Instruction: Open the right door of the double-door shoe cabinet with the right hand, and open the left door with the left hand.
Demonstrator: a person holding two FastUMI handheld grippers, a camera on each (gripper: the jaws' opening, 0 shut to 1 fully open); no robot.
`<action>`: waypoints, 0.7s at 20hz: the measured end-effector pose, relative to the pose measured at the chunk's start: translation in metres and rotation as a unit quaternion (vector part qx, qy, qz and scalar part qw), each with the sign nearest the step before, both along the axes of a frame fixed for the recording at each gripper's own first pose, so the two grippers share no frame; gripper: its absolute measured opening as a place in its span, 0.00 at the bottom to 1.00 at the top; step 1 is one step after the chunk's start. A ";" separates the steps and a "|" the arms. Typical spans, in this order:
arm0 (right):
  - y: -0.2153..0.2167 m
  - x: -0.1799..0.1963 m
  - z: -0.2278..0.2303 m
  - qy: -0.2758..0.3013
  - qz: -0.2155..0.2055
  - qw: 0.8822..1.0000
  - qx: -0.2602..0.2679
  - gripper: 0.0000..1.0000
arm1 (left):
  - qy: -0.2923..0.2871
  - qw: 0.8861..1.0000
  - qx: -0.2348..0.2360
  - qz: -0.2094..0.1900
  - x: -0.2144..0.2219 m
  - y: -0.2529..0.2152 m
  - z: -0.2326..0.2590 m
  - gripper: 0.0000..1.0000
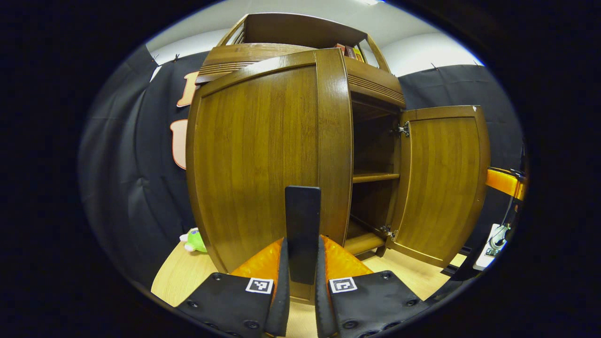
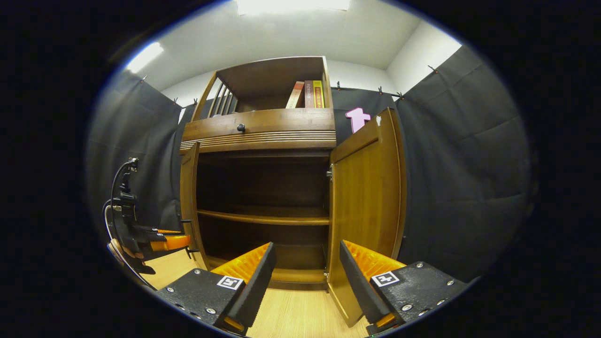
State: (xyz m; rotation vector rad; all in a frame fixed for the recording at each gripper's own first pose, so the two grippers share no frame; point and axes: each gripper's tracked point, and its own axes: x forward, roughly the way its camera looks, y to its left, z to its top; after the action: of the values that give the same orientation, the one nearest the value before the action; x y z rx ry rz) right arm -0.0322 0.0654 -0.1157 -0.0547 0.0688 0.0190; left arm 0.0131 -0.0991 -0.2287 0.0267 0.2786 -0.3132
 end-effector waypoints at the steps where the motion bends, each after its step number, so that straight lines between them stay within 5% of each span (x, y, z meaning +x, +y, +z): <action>1: 0.003 0.000 0.000 0.000 0.003 1.000 -0.001 0.84 | -0.001 1.000 0.002 0.000 -0.004 0.005 0.001 0.30; 14: 0.044 0.008 -0.003 0.003 0.047 0.999 -0.004 0.84 | -0.008 0.999 0.013 0.035 -0.051 0.076 0.019 0.24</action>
State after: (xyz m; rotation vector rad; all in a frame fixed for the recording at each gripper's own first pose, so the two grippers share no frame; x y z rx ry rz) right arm -0.0243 0.1094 -0.1189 -0.0654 0.0722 0.1124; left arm -0.0377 -0.0228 -0.2097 0.0445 0.2668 -0.2396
